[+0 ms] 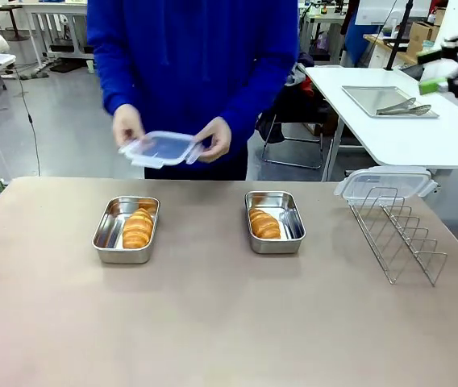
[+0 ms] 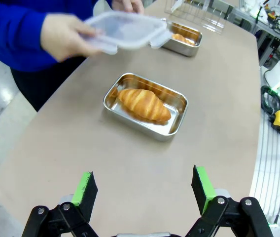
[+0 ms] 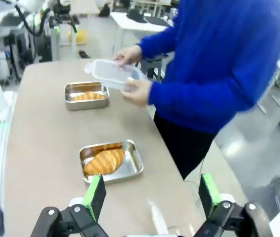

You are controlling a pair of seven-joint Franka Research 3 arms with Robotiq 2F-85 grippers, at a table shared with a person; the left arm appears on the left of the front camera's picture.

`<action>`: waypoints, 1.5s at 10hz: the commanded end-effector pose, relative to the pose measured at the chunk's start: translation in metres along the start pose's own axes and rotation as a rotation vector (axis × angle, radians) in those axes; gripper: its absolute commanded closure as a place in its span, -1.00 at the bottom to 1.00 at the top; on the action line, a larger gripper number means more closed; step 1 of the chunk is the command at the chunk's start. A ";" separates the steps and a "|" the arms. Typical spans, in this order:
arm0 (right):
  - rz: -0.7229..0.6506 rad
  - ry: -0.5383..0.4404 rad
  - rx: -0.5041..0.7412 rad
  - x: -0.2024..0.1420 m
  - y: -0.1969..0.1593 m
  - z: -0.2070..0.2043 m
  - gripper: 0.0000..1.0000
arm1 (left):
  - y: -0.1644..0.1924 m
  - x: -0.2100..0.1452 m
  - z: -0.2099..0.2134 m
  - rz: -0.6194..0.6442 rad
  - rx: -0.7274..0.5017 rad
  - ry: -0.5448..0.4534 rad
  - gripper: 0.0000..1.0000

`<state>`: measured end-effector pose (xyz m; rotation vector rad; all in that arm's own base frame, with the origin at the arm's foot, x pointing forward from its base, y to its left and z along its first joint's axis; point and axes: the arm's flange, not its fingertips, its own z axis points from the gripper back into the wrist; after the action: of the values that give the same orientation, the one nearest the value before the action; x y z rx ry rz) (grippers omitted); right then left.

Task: Place the bread in airtight containers.
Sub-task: Release when the human grabs the Airtight Container lid, then pick up one Airtight Container lid and hand it to the human.

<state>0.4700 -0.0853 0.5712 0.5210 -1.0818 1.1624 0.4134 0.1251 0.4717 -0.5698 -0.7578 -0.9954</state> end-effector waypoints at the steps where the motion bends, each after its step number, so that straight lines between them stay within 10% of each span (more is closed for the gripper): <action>1: -0.073 0.017 -0.006 -0.030 0.011 -0.004 -1.00 | -0.001 0.001 0.001 -0.020 -0.007 -0.005 -1.00; 4: -0.072 -0.003 -0.034 -0.054 0.023 0.005 -1.00 | -0.001 0.001 0.001 -0.020 -0.007 -0.005 -1.00; 5: -0.043 -0.046 -0.047 -0.049 0.022 0.007 -0.64 | -0.001 0.001 0.001 -0.020 -0.007 -0.005 -1.00; 15: -0.111 0.037 -0.006 -0.064 0.017 0.007 -0.64 | -0.001 0.001 0.001 -0.020 -0.007 -0.005 -1.00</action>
<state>0.4519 -0.1149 0.5126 0.5406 -1.0205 1.0645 0.4134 0.1252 0.4717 -0.5701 -0.7577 -0.9954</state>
